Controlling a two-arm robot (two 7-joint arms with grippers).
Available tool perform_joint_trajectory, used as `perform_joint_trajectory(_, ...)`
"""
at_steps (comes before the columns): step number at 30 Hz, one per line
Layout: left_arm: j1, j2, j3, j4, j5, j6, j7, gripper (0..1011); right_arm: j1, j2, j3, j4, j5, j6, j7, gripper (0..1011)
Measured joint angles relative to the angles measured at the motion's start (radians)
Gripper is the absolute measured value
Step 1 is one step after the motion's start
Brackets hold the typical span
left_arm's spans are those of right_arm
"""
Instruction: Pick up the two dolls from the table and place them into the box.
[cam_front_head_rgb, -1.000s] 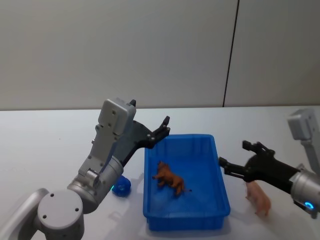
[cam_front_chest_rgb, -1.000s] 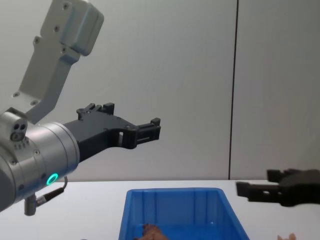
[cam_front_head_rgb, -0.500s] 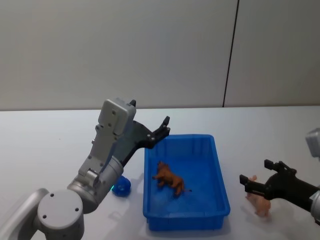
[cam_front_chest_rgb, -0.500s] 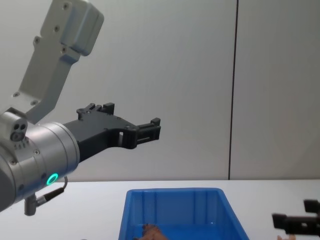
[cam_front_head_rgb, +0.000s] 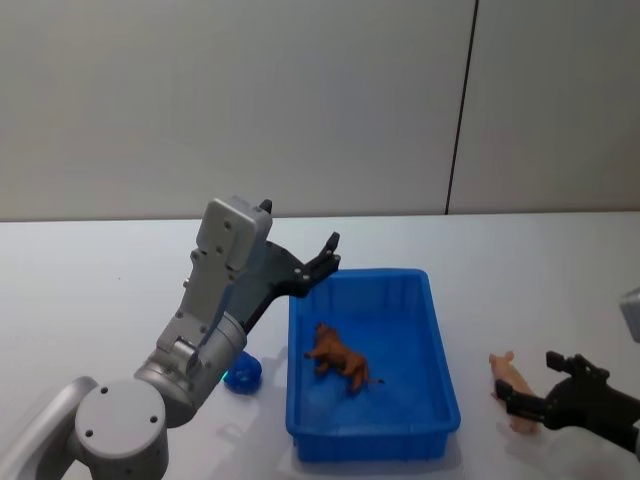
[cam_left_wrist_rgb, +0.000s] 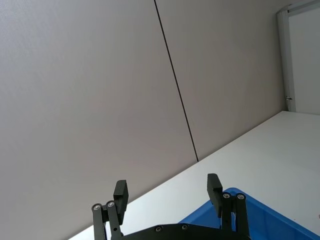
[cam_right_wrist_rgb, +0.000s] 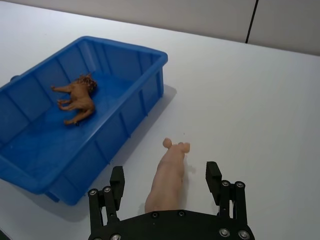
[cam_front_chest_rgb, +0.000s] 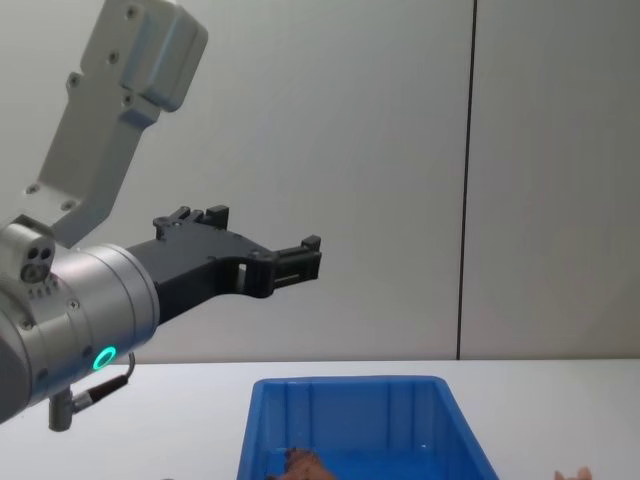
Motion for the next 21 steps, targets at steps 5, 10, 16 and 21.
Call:
perform_joint_trajectory(5,0.000,0.000,0.000,0.000,0.000,0.000,0.000,1001,-0.007,0.002,-0.003,0.006,-0.002,0.012,-0.004,1001)
perform_joint_trajectory(10,0.000,0.000,0.000,0.000,0.000,0.000,0.000,1001,-0.008,0.002,-0.007,0.017,-0.007,0.024,-0.007,1001)
perform_joint_trajectory(16,0.000,0.000,0.000,0.000,0.000,0.000,0.000,1001,-0.006,-0.003,-0.014,0.030,-0.013,0.037,-0.008,1001)
perform_joint_trajectory(21,0.000,0.000,0.000,0.000,0.000,0.000,0.000,1001,-0.001,-0.008,-0.019,0.040,-0.017,0.046,-0.007,1001)
